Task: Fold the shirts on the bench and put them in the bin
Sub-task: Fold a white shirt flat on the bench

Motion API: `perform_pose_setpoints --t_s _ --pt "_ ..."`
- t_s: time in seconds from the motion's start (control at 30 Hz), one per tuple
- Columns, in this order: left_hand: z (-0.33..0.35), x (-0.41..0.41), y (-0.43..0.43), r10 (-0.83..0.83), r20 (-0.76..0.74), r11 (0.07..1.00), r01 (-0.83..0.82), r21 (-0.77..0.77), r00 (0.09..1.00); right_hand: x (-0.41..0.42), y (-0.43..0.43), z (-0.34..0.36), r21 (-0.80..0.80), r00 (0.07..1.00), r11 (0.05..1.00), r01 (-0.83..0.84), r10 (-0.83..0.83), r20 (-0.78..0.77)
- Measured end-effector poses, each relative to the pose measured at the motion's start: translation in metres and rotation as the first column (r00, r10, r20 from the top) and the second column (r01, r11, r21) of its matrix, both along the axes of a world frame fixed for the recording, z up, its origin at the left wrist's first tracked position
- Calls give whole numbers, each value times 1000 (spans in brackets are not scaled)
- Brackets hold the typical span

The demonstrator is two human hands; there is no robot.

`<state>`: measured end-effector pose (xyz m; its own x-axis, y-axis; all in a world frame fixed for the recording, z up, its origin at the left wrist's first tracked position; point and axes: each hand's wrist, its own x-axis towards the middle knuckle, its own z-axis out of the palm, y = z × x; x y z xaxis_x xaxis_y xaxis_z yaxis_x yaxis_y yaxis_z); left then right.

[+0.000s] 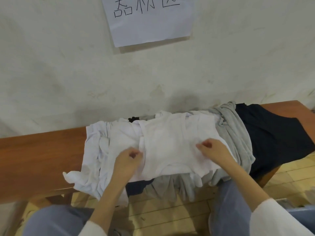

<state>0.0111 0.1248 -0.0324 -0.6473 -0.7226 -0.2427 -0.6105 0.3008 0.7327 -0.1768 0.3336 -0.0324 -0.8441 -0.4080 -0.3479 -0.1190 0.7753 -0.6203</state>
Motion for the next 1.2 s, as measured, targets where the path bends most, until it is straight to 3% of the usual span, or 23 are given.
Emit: perform_pose_setpoints --t_s 0.07,0.1,0.17,0.23,0.33,0.4,0.47,0.6,0.7,0.8,0.9,0.97,1.07,1.2 --pt "7 -33 -29 113 -91 992 -108 61 989 -19 -22 11 -84 992 996 7 -18 -128" --pt "9 -51 -46 215 -152 964 -184 192 965 -32 -36 16 -138 990 990 3 -22 -141" --pt "13 -83 -72 420 -168 800 -276 533 892 -55 -66 22 -262 998 963 64 -67 -3" --pt "13 -105 -83 423 -84 645 -235 728 902 -73 -89 21 -285 982 946 154 -115 148" --pt "12 -123 -89 297 -18 596 -170 785 955 -90 -112 12 -235 970 959 161 -109 217" --pt "9 -132 -99 310 -44 611 -164 775 950 -96 -120 2 -216 981 965 149 -117 157" --pt "6 -137 -107 335 -59 645 -183 742 940 -100 -120 -10 -229 982 955 187 -182 44" --pt "-8 -129 -106 271 -75 820 -190 539 960 -90 -119 -16 -157 978 973 172 -188 -90" --pt "-30 -111 -106 253 -105 964 -241 115 962 -65 -121 -11 -236 929 953 190 -253 -271" --pt "-40 -93 -92 172 -23 969 -174 -175 985 -17 -120 -1 -278 872 958 -74 -73 -485" --pt "-34 -97 -92 144 21 984 -141 -108 989 44 -120 7 -159 911 926 -343 287 -295" --pt "-30 -103 -97 125 49 989 -121 -79 991 80 -121 7 -33 876 882 -471 463 -135" --pt "-32 -111 -103 83 152 991 -65 -118 985 109 -115 -13 147 789 824 -547 567 -238" --pt "-20 -123 -119 121 59 973 -107 -205 991 120 -104 -38 124 718 838 -531 523 -459"
